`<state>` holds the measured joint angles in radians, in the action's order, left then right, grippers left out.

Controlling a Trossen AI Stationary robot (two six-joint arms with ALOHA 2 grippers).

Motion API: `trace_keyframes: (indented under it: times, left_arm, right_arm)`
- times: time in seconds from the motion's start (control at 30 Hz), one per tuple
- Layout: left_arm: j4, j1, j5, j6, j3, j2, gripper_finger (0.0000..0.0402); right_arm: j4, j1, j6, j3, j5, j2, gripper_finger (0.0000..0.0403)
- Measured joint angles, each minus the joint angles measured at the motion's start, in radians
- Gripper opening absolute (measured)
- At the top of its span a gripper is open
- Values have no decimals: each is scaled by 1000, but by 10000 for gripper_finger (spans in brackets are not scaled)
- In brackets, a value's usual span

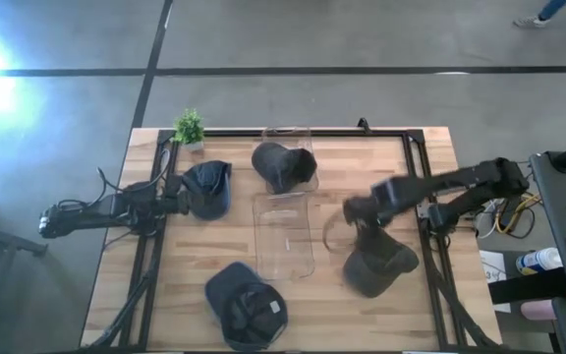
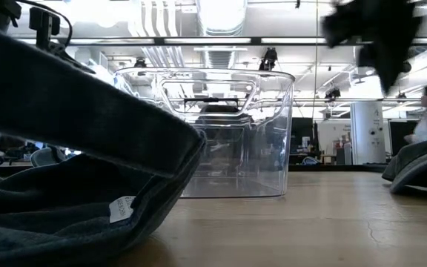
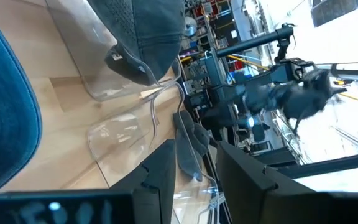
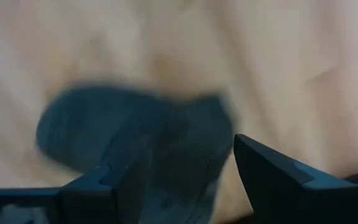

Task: Pick & Place hat
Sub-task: Put the black cap into the top transparent bin

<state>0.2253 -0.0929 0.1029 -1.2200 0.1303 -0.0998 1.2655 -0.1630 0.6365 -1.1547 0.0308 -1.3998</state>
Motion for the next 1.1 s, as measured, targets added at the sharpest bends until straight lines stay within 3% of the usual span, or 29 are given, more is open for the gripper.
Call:
trace_keyframes:
  times: [0.27, 0.4, 0.63, 0.9, 1.1]
  left_arm:
    - [-9, 0, -17, -8, 0, 0, 112]
    - [-8, 0, -17, -9, 0, 0, 112]
    - [-8, 0, -17, -11, 0, -1, 112]
    - [-8, 0, -23, -37, 0, -1, 112]
    - [-8, 0, -24, -39, 0, -1, 112]
  right_arm:
    - [-9, -302, 181, 153, 168, 19, 226]
    - [-43, -398, 205, 180, 181, 13, 226]
    - [-154, -422, 154, 249, 138, -21, 226]
    - [-164, -424, 111, 241, 58, -28, 226]
    - [-325, -424, 45, 319, 54, -50, 226]
